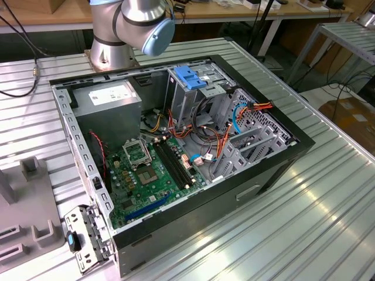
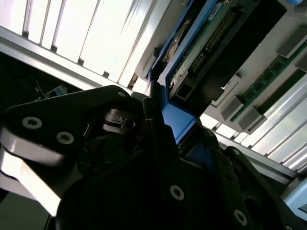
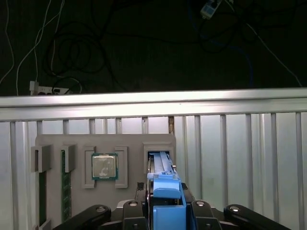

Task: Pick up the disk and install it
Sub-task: 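Pick up the disk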

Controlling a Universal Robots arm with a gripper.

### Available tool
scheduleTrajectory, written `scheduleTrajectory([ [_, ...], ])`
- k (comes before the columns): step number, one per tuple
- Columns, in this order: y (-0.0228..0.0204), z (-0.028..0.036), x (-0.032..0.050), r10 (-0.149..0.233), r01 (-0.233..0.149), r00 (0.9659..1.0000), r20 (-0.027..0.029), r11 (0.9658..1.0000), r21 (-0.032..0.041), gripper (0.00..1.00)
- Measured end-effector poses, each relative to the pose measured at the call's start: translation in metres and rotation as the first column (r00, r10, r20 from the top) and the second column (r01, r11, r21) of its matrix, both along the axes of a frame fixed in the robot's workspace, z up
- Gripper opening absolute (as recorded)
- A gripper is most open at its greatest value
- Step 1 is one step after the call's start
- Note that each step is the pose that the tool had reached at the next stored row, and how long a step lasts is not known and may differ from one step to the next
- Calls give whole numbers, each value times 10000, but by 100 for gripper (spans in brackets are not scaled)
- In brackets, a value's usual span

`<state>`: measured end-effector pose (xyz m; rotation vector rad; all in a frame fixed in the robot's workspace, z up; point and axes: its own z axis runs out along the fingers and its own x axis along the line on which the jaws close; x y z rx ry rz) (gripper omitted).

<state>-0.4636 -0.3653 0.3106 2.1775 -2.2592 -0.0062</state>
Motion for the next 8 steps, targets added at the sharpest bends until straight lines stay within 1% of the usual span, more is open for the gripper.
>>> scheduleTrajectory([
  [4,0,84,0,0,0,10000,7,10000,0,37],
  [8,0,188,0,0,0,10000,14,10000,0,37],
])
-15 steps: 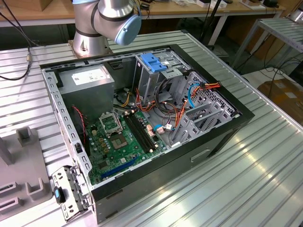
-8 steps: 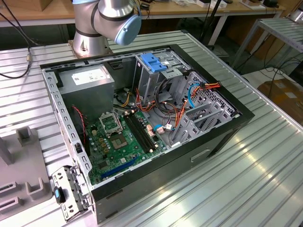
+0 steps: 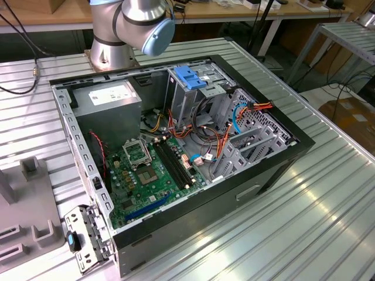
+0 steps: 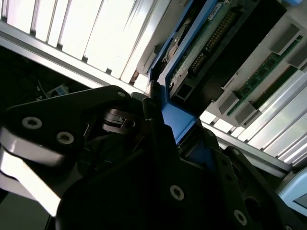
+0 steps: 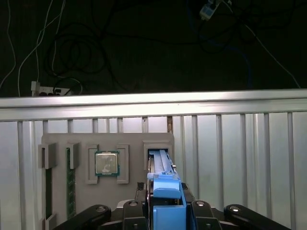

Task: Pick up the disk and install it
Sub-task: 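Pick up the disk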

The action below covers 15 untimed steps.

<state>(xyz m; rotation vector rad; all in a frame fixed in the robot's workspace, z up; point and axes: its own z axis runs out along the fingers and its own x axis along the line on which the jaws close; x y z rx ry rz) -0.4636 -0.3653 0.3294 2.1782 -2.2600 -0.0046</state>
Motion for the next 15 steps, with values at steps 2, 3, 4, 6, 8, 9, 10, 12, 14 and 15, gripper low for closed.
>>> scheduleTrajectory([
  [2,0,49,0,0,0,10000,4,10000,0,37],
  [3,0,73,0,0,0,10000,6,10000,1,37],
  [4,0,96,0,-1,1,10000,8,10000,1,37],
  [6,0,146,0,-1,1,10000,8,10000,0,37],
  [8,0,196,0,0,0,10000,11,10000,0,37],
  [9,0,225,0,0,0,10000,13,10000,1,37],
  [10,0,251,0,0,0,10000,14,10000,1,37],
  [12,0,316,0,0,0,10000,17,10000,0,37],
  [14,0,370,0,-1,1,10000,18,10000,0,37],
  [15,0,396,0,0,0,10000,19,10000,0,37],
])
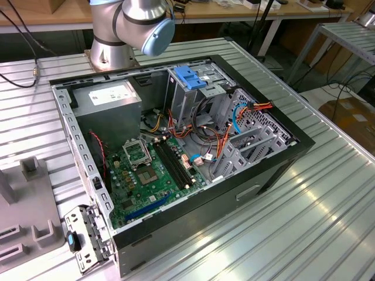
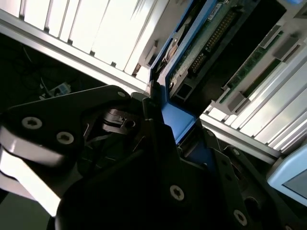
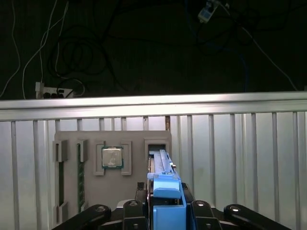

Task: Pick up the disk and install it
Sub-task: 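Pick up the disk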

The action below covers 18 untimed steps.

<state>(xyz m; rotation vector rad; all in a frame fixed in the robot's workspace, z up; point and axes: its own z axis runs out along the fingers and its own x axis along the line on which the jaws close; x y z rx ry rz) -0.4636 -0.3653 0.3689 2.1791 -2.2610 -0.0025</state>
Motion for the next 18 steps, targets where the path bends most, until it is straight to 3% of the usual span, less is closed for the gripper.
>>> scheduleTrajectory([
  [8,0,226,0,0,0,10000,7,10000,0,37],
  [16,0,401,0,0,0,10000,11,10000,0,37],
  [18,0,485,0,0,0,10000,12,10000,0,37],
])
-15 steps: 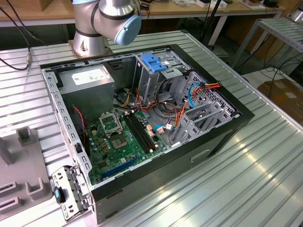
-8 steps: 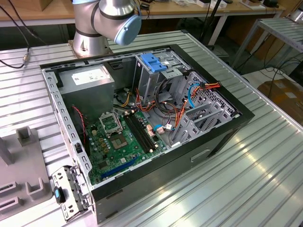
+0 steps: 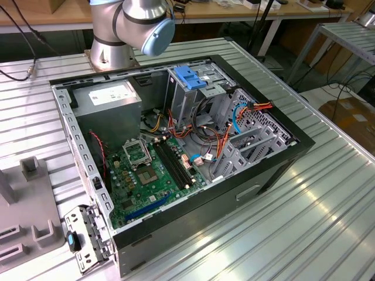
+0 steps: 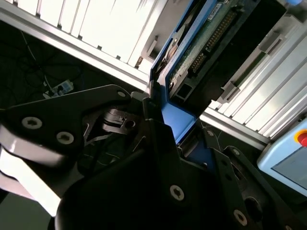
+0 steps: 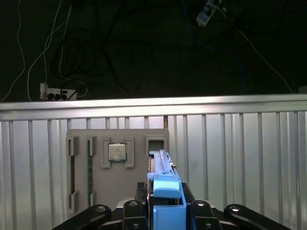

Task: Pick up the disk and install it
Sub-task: 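Pick up the disk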

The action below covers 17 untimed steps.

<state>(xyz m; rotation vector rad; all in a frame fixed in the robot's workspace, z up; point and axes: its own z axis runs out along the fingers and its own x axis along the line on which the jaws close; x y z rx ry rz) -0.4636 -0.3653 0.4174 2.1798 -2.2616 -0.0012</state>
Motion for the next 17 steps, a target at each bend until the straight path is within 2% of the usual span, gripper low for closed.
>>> scheduleTrajectory([
  [2,0,65,0,0,0,10000,1,10000,0,37],
  [9,0,88,0,0,0,10000,0,10000,-1,37],
  [15,0,215,1,0,0,10000,1,10000,0,37],
  [17,0,231,0,0,0,10000,2,10000,1,37],
])
